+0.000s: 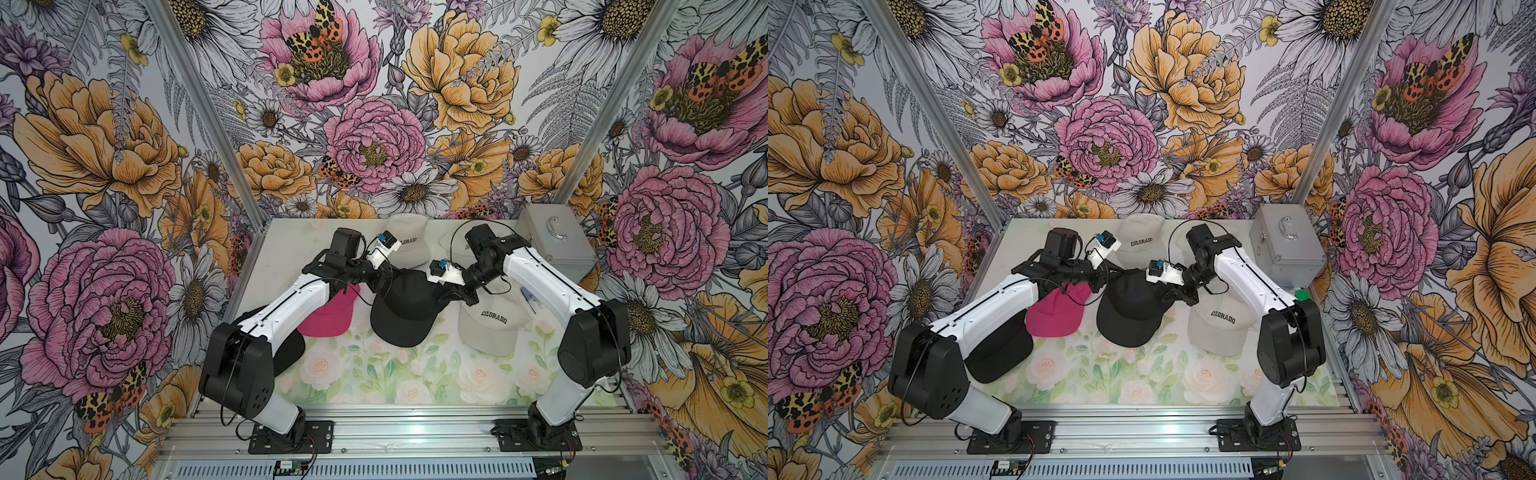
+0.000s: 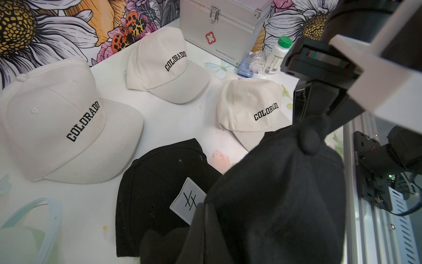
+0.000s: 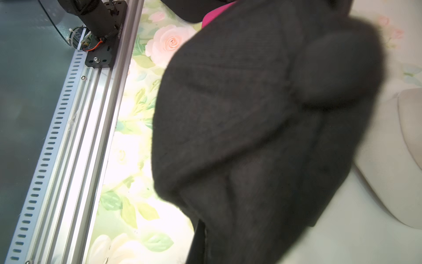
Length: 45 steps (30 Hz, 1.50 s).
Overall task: Stack the baseball caps by color
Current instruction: Place the baseball cap on the baseball cap.
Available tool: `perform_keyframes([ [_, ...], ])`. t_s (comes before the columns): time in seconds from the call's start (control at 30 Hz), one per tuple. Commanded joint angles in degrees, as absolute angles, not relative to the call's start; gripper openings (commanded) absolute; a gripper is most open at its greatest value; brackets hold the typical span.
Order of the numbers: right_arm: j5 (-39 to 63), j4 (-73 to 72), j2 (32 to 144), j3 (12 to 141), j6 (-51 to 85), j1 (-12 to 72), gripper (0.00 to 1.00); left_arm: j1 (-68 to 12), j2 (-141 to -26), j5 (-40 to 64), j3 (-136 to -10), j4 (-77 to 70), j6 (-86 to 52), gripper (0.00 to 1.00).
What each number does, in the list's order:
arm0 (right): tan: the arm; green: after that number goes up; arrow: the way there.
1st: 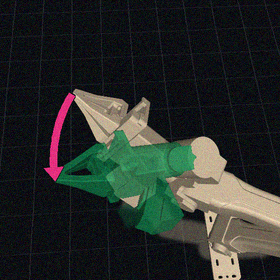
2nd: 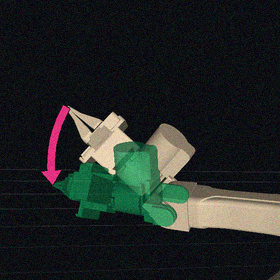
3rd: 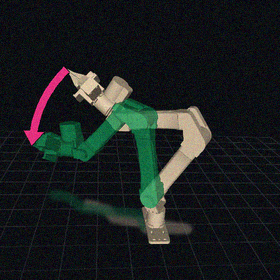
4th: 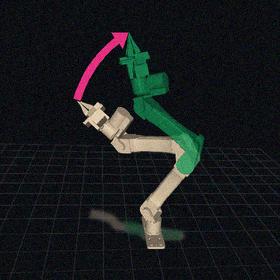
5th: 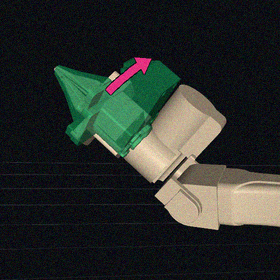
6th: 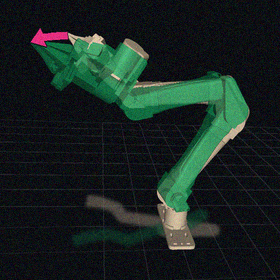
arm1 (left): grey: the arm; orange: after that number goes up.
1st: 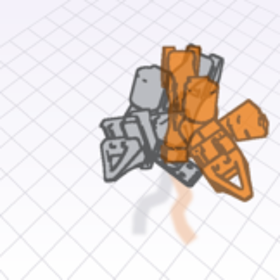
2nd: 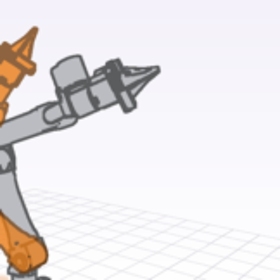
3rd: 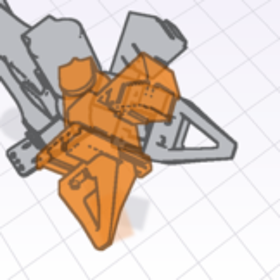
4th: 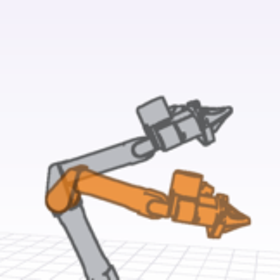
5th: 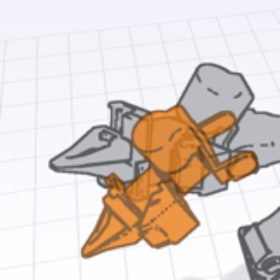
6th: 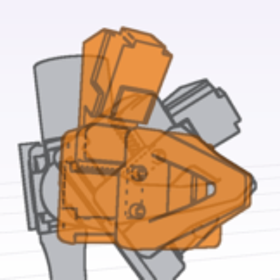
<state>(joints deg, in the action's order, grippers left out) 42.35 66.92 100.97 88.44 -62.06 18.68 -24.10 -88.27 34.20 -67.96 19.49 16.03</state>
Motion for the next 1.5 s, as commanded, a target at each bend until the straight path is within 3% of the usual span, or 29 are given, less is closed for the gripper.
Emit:
perform_keyframes([
  [0.0, 42.2, 72.3, 107.2, 96.3, -64.0, 17.5, 0.00, -23.3, -90.5, 29.8, -67.5, 16.1, 9.3, 0.00],
  [0.3, 40.4, 79.0, 121.8, 115.1, -63.7, 17.5, 0.00, -20.3, -95.4, 31.9, -67.7, 14.2, 5.5, 0.00],
  [0.63, 36.5, 79.8, 128.4, 122.8, -62.1, 17.5, 0.00, -18.4, -101.5, 31.8, -67.4, 11.5, 4.6, 0.00],
  [0.97, 35.2, 80.0, 132.5, 124.3, -60.5, 18.0, 0.07, -15.4, -108.3, 32.9, -70.2, 11.5, 4.2, 0.00],
  [1.07, 33.9, 78.0, 134.4, 125.2, -55.0, 17.9, 0.15, -15.0, -110.4, 35.2, -71.2, 11.6, 3.8, 0.00],
  [1.23, 30.6, 77.4, 135.9, 126.5, -49.3, 18.0, 0.20, -14.9, -110.8, 35.4, -71.2, 11.6, 0.9, 0.00],
  [1.3, 28.1, 76.1, 135.3, 126.8, -45.5, 17.9, 0.28, -14.9, -109.1, 33.5, -71.5, 11.8, -1.4, 0.09],
  [1.33, 27.4, 75.9, 134.7, 126.7, -44.3, 17.9, 0.32, -14.9, -107.9, 32.5, -71.8, 12.1, -2.5, 0.20],
  [1.37, 27.2, 75.8, 133.6, 126.1, -43.6, 17.9, 0.40, -14.9, -106.3, 31.1, -72.2, 12.4, -4.1, 0.37],
  [1.4, 26.9, 74.5, 132.1, 124.5, -42.3, 18.0, 0.64, -14.9, -104.9, 30.1, -72.2, 12.5, -5.5, 0.53],
  [1.43, 26.5, 72.9, 130.5, 123.0, -40.7, 18.0, 0.99, -15.1, -101.8, 28.8, -72.1, 12.5, -6.9, 0.64],
  [1.47, 25.9, 70.9, 128.4, 121.1, -39.0, 18.2, 0.99, -15.2, -100.2, 26.5, -71.9, 12.7, -8.6, 0.76],
])
